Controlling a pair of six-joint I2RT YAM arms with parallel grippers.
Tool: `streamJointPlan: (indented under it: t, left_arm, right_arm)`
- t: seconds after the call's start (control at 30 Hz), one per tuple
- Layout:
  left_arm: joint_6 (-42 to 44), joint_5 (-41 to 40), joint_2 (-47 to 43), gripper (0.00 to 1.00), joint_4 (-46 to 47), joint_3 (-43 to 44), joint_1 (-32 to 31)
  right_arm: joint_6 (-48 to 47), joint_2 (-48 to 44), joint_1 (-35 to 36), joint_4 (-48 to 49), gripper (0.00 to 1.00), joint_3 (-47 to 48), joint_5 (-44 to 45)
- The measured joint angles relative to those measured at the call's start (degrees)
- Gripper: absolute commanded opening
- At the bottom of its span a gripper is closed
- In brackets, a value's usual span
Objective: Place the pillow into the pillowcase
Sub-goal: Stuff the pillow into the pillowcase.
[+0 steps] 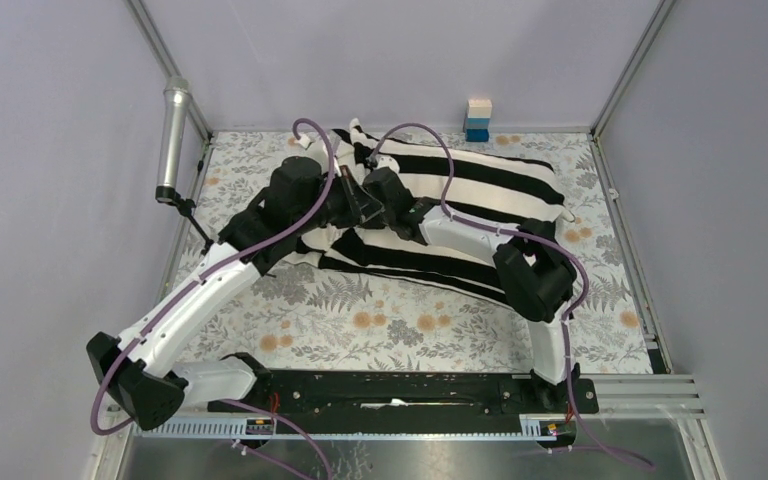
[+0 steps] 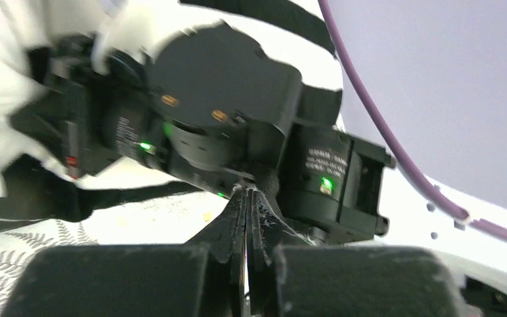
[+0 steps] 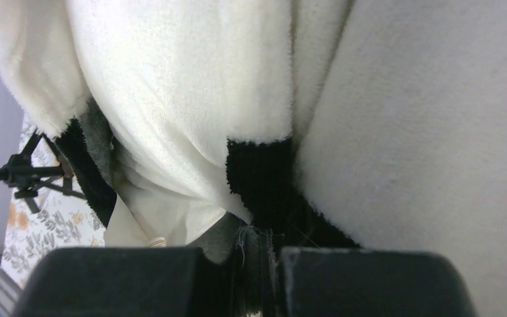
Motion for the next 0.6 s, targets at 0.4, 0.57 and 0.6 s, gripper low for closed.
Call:
streamJointPlan:
  t: [0.4,0.57,0.6]
  left_arm:
    - [2.2,-32.5,3.3,0.46,-4.2,-0.7,0.0]
    - [4.3,-41.3,9.8,0.57,-8.3,-0.6,0.0]
    - [4.7,-42.4,11.1,0.57,-9.0,-0.6,0.0]
  right_arm:
    - [4.7,-12.1,-0.2,17.8,0.00,-21.9,-5.4]
    - [5.4,-13.8,0.0,20.0,0.00,-24.7,-5.4]
    - [5.4,-14.2,0.1,20.0,0.00,-25.1,-5.3]
